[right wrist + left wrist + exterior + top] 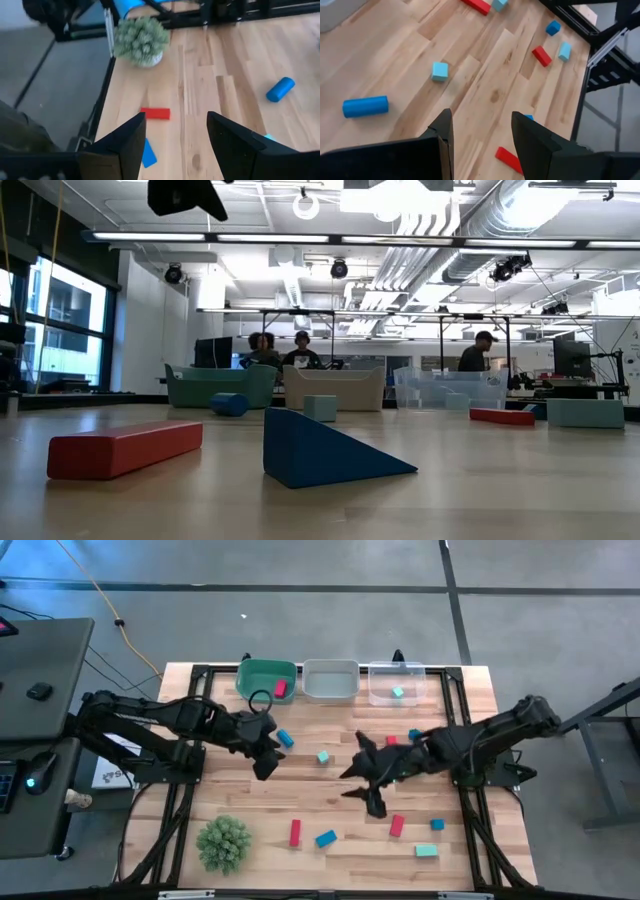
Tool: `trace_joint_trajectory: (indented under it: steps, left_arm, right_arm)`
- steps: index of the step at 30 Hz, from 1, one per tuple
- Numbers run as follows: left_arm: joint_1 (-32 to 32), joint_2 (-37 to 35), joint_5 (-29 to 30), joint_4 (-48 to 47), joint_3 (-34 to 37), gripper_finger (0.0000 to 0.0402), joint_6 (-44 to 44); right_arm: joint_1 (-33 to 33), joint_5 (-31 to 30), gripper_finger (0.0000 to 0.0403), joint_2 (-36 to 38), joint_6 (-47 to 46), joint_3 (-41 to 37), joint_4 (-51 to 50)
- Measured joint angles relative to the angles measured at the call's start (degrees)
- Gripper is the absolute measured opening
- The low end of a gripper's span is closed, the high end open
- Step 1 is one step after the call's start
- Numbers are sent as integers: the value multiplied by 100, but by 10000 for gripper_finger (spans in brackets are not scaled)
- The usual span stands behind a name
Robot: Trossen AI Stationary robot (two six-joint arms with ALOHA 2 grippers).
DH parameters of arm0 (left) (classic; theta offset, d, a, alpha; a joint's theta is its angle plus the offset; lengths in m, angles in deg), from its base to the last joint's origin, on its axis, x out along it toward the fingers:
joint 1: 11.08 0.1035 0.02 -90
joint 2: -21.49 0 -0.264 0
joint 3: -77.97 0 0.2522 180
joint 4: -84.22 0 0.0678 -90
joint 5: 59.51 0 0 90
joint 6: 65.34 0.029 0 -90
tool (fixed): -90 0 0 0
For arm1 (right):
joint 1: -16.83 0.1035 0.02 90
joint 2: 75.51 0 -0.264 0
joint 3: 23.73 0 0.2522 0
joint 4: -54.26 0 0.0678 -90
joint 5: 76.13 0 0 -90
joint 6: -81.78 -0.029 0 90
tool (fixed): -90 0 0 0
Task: Sort & place blocks by color
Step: Put the blue block into the top gray bin
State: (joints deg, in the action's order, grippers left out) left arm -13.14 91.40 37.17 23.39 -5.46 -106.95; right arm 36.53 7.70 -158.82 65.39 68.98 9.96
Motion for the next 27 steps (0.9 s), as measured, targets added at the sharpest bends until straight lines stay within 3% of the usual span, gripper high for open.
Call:
trace_joint_trajectory:
  steps: [13, 19, 27]
  left_arm:
    - [-170, 4, 63, 7, 1, 117, -796]
    - [-263, 4, 490, -204, 2, 118, -1064]
    - [-261, 4, 811, -461, 4, 117, -1287]
  right_arm:
    - [388, 67, 200, -1211, 787, -2, 843]
    - [486, 84, 200, -1807, 936, -2, 861]
    - [530, 676, 200, -2634, 890, -2, 1125]
